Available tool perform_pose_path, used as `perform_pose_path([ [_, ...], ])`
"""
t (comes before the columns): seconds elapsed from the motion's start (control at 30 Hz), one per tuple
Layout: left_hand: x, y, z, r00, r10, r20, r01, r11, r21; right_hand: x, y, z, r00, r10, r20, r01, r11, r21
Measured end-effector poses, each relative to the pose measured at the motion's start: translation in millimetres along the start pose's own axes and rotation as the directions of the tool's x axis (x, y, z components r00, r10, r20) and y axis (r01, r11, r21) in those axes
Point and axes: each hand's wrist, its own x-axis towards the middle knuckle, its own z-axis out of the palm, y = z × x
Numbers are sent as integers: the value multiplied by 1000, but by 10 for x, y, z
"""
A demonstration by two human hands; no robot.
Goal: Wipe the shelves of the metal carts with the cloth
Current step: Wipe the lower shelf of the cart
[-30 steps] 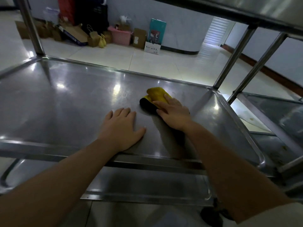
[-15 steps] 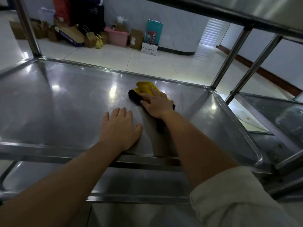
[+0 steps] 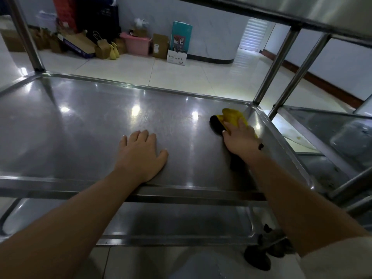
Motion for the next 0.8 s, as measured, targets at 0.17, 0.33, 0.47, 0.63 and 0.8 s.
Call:
perform_pose_path([
  [0.17,6,-20,3,1000,-6,14,6,1000,-7,-886,11,18,909,-414,-47,414,910,10],
  [0.33,-19,-9,-17,1000,21,10,-21,1000,11,-786,586,-87,942,-328,-70,330,944,16],
  [0.47,-13,29,-67,1000,31,-3,-31,998,51,-288,930,-135,997,-68,-29,66,995,-73],
  [0.63,17,68,-72,1000,11,23,-13,996,87,-294,943,-148,999,-35,-25,34,999,-42],
  [0.8,60,48,-58,1000,8,27,-11,995,98,-1129,835,-116,994,-93,-56,92,996,-18],
])
